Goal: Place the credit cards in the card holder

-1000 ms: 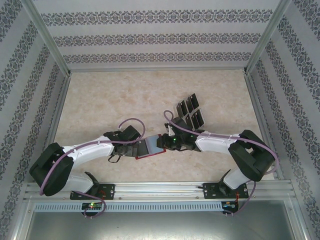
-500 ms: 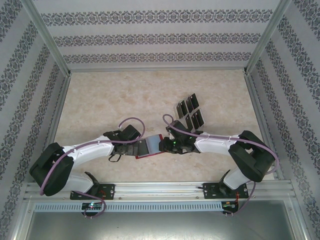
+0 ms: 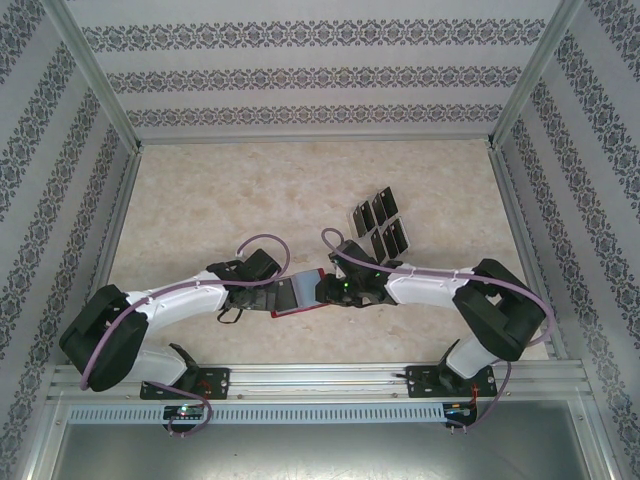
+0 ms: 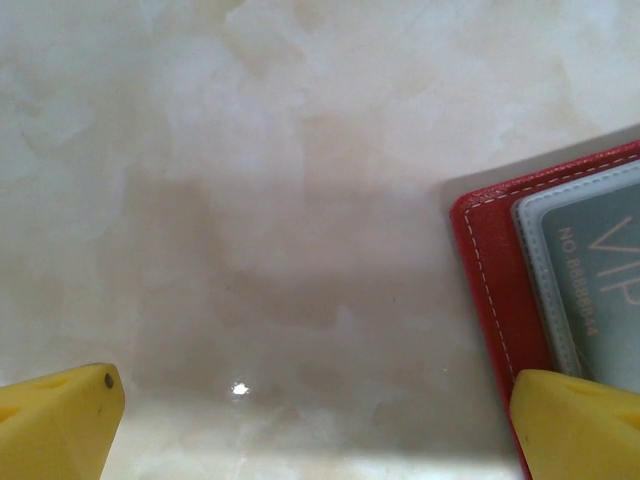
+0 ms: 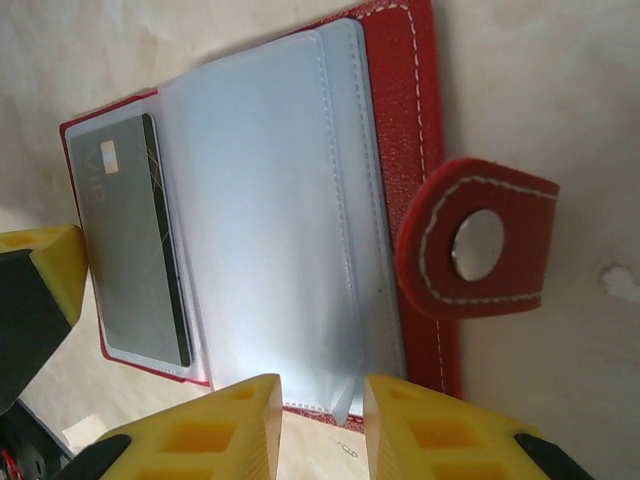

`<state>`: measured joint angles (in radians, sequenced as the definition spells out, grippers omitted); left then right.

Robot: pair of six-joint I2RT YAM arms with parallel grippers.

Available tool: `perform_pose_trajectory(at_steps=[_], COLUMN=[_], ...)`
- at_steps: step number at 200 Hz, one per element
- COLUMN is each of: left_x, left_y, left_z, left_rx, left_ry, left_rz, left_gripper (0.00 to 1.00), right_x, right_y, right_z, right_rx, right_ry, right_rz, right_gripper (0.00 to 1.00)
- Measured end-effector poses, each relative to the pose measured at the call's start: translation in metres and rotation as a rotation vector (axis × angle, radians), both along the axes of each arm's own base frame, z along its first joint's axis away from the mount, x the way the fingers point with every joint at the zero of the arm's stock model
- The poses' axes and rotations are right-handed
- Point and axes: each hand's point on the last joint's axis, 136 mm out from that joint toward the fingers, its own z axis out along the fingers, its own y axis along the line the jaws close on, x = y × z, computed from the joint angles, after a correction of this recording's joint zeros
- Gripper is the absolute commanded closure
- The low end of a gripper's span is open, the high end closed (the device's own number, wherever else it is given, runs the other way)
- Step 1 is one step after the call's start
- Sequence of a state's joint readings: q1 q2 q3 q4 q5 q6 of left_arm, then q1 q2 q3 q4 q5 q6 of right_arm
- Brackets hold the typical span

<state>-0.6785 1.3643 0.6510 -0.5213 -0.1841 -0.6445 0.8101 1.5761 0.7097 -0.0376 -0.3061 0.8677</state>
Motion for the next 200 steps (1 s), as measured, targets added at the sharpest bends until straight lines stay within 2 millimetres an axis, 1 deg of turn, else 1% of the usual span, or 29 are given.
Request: perform_pose_trajectory(at_steps=[90,129,140,159,174,200], left_x=[0.000,0.000,0.000,0.000,-0.001,0.000], left_y=[0.000,0.000,-0.001,-0.001,-0.001,-0.001], left_z=[0.000,0.000,0.000,0.000,0.000,0.001], left_rx=[0.000,-0.001,-0.003,-0.004,-0.006,-0.010], left_ry=[0.000,0.000,0.001,0.002,0.004,0.001], left_rz=[0.000,0.000,-0.001,-0.001,-0.002,-0.002], left_gripper=[0.00,0.00,0.00,0.00,0.00,0.00], right_x=[-0.003,-0.004,-0.003,-0.003,-0.003,-0.003], right_y=[0.002,0.001,0.001,0.002,0.002,0.001], right_z=[-0.003,-0.010,-0.009,-0.010,-0.010,-0.010], right_rx=[-0.009,-0.023,-0.022,-0.024,-0.024,-0.025], right_ry=[0.005,0.018,0.017,0.017,0.020,0.023], right_rz=[0.009,0.009,0.009,0.012,0.008,0.007], right_gripper=[0.75,0.79,0.81,0.93,1.00,1.00])
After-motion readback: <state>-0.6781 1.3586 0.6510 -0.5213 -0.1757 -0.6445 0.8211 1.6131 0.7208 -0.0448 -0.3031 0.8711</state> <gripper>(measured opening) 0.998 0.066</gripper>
